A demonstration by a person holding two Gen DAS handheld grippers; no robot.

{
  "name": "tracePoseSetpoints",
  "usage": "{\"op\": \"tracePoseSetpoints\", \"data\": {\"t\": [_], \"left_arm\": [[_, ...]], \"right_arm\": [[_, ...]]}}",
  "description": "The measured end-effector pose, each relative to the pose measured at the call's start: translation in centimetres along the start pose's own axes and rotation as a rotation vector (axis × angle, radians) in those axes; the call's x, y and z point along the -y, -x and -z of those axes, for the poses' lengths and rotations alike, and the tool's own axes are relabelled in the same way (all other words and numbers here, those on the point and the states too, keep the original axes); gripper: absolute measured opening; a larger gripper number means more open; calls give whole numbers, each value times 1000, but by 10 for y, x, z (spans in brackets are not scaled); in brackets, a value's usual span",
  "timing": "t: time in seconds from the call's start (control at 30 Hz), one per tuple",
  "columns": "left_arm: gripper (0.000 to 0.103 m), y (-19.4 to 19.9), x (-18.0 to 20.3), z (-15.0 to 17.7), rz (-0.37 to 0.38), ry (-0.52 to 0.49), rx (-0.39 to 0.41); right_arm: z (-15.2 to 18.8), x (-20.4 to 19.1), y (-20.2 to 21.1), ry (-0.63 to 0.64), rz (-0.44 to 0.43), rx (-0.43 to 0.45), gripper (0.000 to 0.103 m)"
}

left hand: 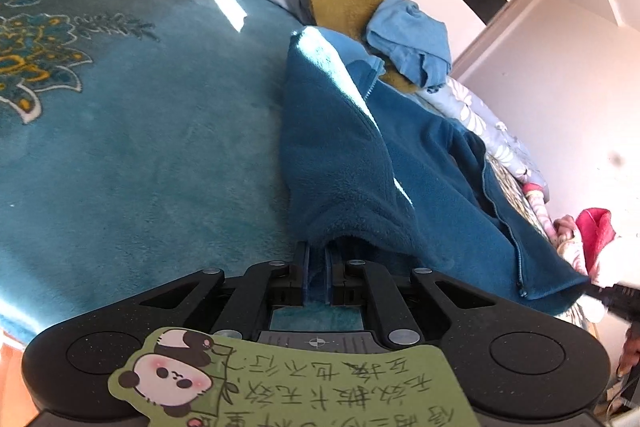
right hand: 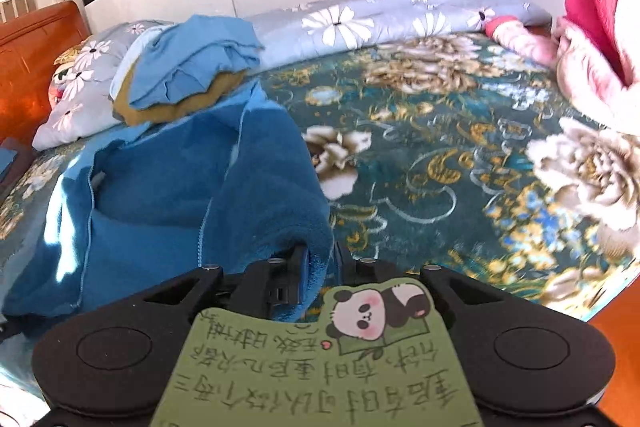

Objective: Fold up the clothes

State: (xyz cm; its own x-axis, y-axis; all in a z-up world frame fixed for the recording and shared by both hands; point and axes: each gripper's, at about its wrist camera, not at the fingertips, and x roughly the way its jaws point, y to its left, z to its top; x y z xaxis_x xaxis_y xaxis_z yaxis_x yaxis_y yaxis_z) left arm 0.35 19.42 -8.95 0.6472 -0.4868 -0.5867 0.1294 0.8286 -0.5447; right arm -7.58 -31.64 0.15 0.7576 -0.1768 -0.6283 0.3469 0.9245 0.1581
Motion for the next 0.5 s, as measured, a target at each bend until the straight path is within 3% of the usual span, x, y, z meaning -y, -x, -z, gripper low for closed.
{"op": "tracePoseSetpoints", "data": {"t": [0.13,0.23,0.27,0.37,0.5], "left_arm": [[5,-4,0,1,-16,-32,-4],[6,-7,-1,-1,-27,-27,-5],[6,-7,-2,-2,-29,-25,-7],[6,-11,-3,-4,-26,-21,-19],[6,-15,-2,-5,-36,-50,-28]], "right_arm": [[-38,-32,-13,18,-90,45,23],[-65,-78,-45,67,-217,43,37],[-72,-97,-57,89,-273,37,37],[-88,-157,-104,161,-410,-8,37],[-96,-222,-162,219,-486,-105,37]]}}
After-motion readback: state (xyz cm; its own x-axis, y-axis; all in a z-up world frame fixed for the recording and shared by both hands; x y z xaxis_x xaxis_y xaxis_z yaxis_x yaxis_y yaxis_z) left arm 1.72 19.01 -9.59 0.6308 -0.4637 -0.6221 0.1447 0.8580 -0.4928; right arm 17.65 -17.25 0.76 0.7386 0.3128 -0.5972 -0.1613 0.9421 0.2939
